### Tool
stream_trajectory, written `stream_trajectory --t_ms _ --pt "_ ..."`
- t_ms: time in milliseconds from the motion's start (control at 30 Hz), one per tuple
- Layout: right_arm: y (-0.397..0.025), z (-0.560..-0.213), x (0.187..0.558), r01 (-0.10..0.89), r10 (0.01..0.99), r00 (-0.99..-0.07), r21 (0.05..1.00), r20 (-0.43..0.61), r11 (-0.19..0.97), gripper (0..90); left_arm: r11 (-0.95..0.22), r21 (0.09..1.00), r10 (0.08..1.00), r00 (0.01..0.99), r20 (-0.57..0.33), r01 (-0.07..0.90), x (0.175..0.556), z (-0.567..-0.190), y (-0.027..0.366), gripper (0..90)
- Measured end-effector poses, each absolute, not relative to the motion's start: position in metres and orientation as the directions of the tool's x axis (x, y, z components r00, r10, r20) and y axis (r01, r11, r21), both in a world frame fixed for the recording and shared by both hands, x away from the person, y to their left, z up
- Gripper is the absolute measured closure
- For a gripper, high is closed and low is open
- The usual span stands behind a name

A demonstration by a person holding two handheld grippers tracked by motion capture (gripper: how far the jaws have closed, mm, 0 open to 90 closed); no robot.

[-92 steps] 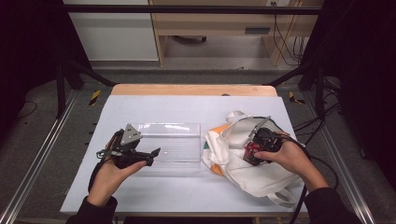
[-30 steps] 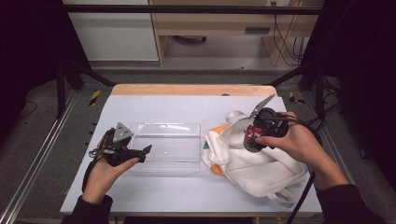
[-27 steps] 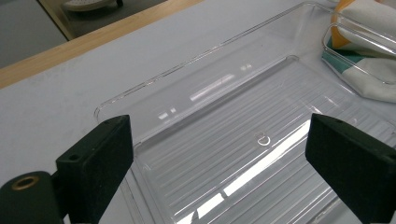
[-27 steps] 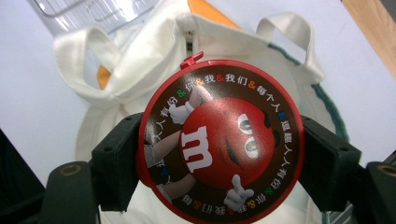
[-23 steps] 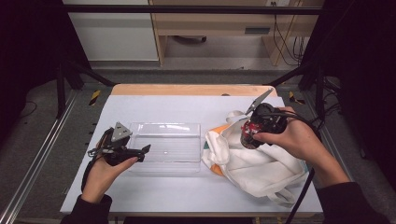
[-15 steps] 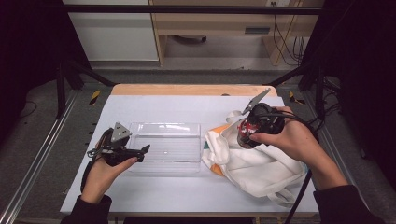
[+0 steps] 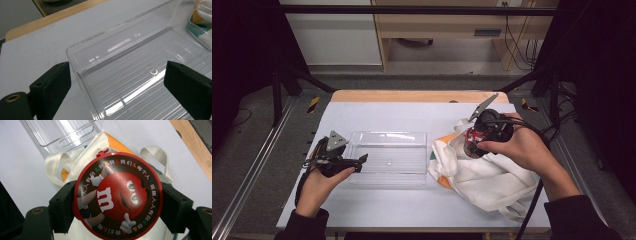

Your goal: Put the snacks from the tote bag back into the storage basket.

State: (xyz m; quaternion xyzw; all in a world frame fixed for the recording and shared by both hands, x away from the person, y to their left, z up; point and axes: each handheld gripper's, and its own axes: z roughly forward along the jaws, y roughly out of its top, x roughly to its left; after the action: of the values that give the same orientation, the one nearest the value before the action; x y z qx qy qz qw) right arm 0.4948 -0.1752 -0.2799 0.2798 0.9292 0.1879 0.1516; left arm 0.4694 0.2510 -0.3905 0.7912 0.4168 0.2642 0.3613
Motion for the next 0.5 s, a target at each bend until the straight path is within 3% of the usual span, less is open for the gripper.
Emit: stream_trajectory --t_ms 500 --pt "-0.156 -0.278 0.508 0.403 0.513 -0.842 0.437 -0.167 0.804 25.3 -0.345 0.811 0.873 0.479 0.092 0.473 0.475 -0.395 0.265 6.7"
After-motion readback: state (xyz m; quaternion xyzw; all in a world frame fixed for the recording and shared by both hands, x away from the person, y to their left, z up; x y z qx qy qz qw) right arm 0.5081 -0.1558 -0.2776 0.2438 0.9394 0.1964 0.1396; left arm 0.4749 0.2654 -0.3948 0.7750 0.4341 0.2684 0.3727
